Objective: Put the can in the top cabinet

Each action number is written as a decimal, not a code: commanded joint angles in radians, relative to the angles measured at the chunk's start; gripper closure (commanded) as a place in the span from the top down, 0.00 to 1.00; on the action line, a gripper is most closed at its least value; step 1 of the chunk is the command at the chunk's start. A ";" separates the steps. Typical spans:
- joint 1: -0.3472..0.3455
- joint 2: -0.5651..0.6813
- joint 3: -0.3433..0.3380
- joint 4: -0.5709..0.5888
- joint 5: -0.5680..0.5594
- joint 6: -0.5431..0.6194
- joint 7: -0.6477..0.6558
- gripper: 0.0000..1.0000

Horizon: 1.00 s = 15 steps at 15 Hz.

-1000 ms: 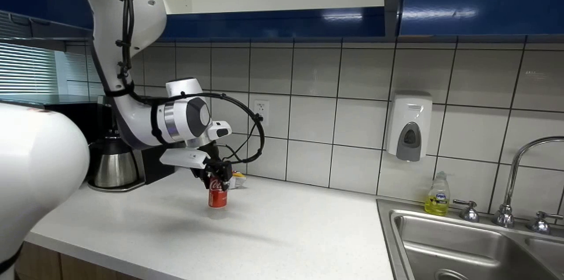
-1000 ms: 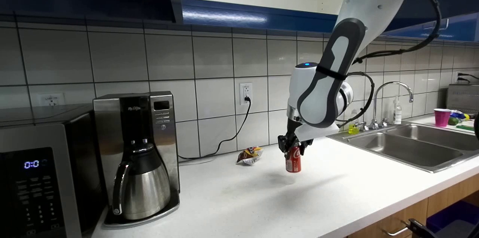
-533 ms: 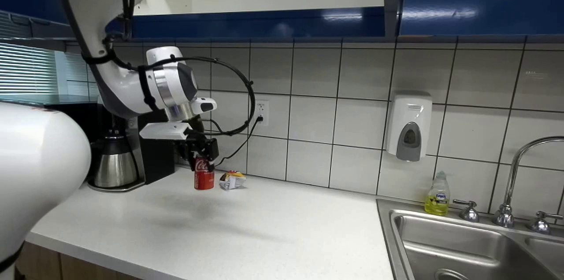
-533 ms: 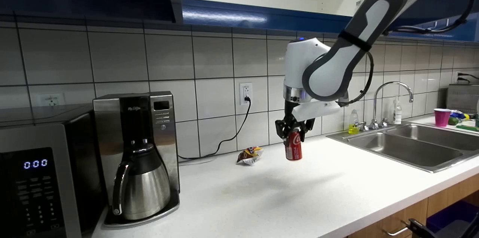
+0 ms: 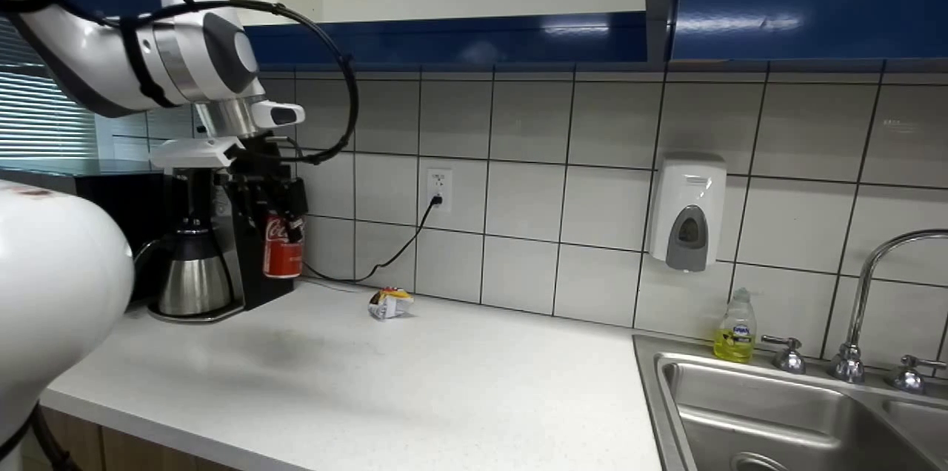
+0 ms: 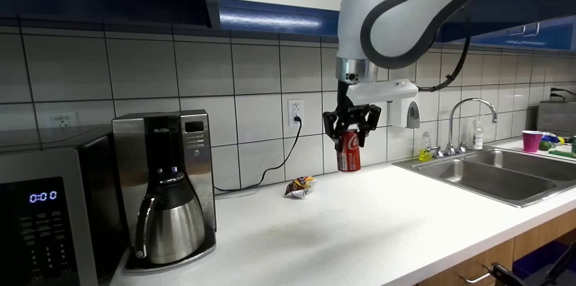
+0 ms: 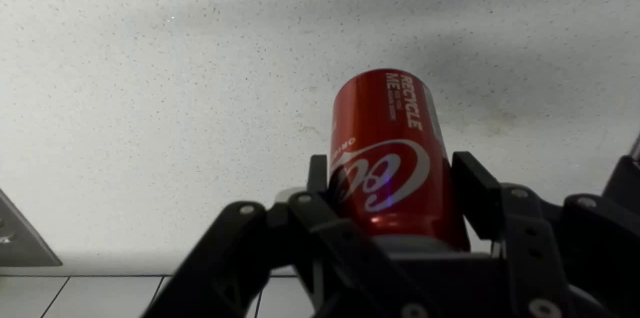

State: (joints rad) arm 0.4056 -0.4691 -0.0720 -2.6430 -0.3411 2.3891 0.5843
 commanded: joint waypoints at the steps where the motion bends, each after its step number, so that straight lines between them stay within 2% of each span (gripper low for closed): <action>1: -0.109 -0.102 0.153 0.017 0.156 -0.112 -0.116 0.38; 6: -0.163 -0.170 0.224 0.110 0.249 -0.277 -0.217 0.38; 15: -0.213 -0.230 0.270 0.321 0.246 -0.505 -0.272 0.38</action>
State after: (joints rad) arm 0.2374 -0.6836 0.1677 -2.4032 -0.1131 1.9609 0.3625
